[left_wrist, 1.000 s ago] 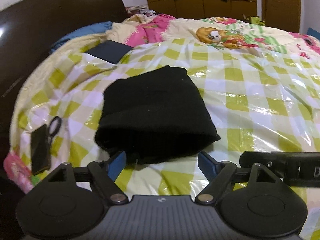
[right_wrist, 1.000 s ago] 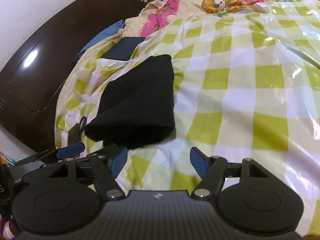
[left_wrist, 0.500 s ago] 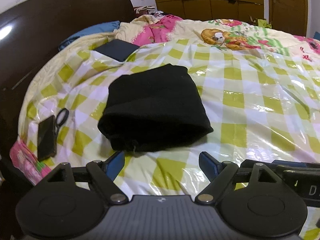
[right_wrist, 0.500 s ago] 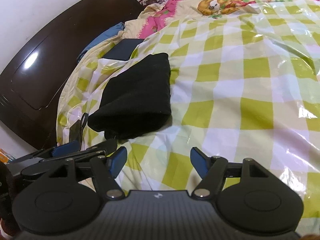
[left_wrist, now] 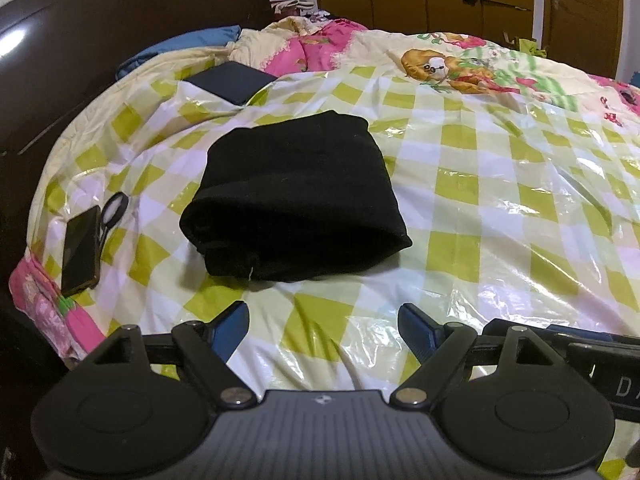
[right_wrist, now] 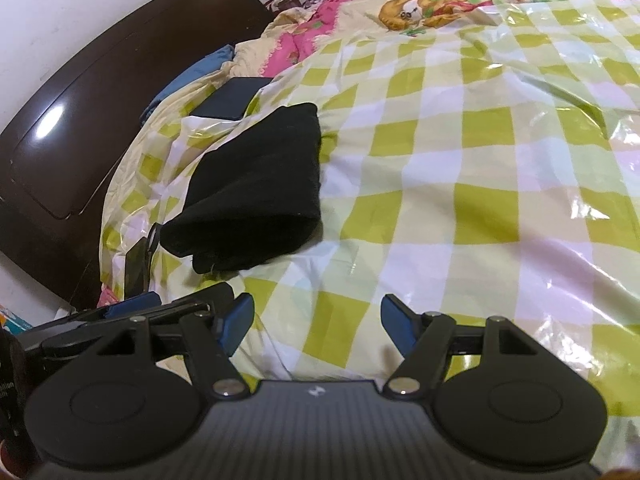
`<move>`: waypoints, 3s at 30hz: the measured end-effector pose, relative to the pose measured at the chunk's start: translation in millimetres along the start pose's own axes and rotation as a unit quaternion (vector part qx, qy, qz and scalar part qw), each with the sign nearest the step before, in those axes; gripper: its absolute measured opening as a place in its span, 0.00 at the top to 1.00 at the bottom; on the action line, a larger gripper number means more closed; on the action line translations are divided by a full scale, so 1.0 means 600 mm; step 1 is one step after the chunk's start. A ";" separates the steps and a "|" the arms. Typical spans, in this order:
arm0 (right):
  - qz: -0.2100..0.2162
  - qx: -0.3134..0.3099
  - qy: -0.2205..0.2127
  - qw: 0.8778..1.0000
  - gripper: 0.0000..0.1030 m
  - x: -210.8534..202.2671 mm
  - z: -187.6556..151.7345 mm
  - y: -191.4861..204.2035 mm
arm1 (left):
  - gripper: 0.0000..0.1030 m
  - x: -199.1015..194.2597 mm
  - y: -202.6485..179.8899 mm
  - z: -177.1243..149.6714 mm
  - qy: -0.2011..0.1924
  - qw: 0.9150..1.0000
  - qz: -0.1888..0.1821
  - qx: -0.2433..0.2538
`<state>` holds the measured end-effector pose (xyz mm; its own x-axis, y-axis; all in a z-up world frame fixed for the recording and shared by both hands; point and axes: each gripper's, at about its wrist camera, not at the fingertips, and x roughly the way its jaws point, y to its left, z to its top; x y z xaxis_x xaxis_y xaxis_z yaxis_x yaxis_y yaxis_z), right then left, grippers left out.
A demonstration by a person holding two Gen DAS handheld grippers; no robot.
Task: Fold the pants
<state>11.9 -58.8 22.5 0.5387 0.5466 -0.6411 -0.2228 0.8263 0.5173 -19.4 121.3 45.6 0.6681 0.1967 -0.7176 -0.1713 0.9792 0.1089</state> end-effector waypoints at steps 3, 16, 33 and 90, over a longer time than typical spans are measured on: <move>0.001 0.006 -0.002 1.000 0.31 -0.003 -0.001 -0.004 | 0.08 -0.005 -0.003 -0.001 -0.010 1.000 0.006 0.000; 0.008 0.003 -0.002 1.000 0.31 -0.004 -0.004 -0.001 | 0.08 -0.005 0.003 -0.002 0.003 1.000 0.017 -0.009; -0.057 -0.041 0.009 0.997 0.28 0.017 -0.011 0.008 | 0.08 0.006 0.017 -0.017 0.022 0.999 0.012 -0.020; -0.069 -0.023 0.050 0.996 0.28 0.054 -0.014 -0.010 | 0.08 0.026 0.031 -0.039 0.051 0.998 0.010 -0.029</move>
<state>24.2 -44.7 -6.0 0.4828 0.4371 -0.7588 -0.1906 0.8982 0.3962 -29.2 141.3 20.6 0.5879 0.2067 -0.7821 -0.2266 0.9702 0.0860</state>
